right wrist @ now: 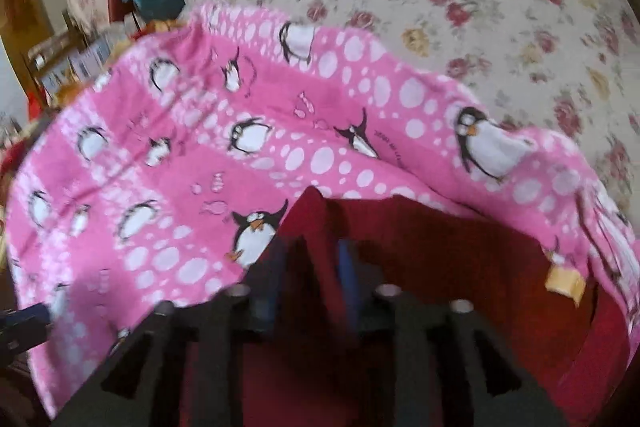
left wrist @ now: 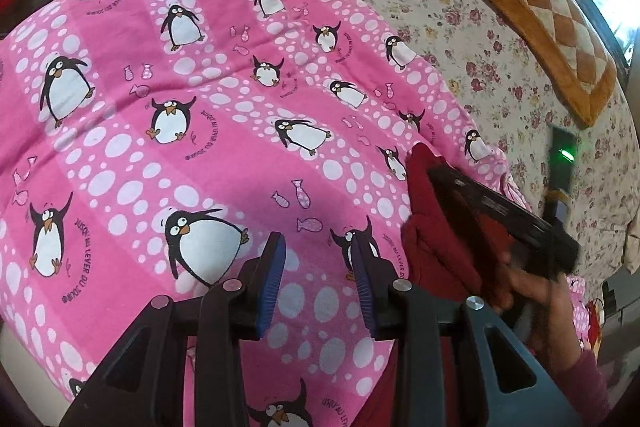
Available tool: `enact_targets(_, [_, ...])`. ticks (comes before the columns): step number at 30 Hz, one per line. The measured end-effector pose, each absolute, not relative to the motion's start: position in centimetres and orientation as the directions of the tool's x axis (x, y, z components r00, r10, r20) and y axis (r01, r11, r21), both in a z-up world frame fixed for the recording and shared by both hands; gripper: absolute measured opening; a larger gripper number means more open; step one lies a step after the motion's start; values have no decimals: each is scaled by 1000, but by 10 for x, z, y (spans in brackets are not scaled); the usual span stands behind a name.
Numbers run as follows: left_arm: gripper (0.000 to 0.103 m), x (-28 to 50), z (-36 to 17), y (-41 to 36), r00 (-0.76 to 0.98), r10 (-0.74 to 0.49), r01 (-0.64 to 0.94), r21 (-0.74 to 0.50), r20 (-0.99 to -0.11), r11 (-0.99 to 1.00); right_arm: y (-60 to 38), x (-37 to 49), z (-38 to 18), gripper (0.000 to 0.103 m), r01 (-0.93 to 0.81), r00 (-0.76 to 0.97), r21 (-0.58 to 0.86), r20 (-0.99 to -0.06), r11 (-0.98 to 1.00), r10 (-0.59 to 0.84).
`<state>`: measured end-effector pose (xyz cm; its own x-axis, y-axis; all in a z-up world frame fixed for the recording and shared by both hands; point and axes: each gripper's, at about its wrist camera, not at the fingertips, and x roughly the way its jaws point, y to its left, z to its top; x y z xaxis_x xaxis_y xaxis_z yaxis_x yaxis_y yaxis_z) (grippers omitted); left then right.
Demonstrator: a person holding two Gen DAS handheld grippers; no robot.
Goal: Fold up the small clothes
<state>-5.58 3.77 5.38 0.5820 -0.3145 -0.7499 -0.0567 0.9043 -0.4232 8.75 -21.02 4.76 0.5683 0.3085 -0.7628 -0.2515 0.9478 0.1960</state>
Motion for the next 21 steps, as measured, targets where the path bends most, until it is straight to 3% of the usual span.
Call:
enact_targets(8, [12,-54,56,24,582,-312,-23,-398,-751,917,-261,21,58,38,-200,567,218,-770,955,294])
enact_targets(13, [20,-47,53,2,552,-344,31,-394,-759,919,-292,-27,50,45,-158,542,175,-807,972,234])
enact_targets(21, [23,-29,44,-48,508,-391,118,-388,-767,914,-370,-107,62,57,-7,588,156,-799,988,130])
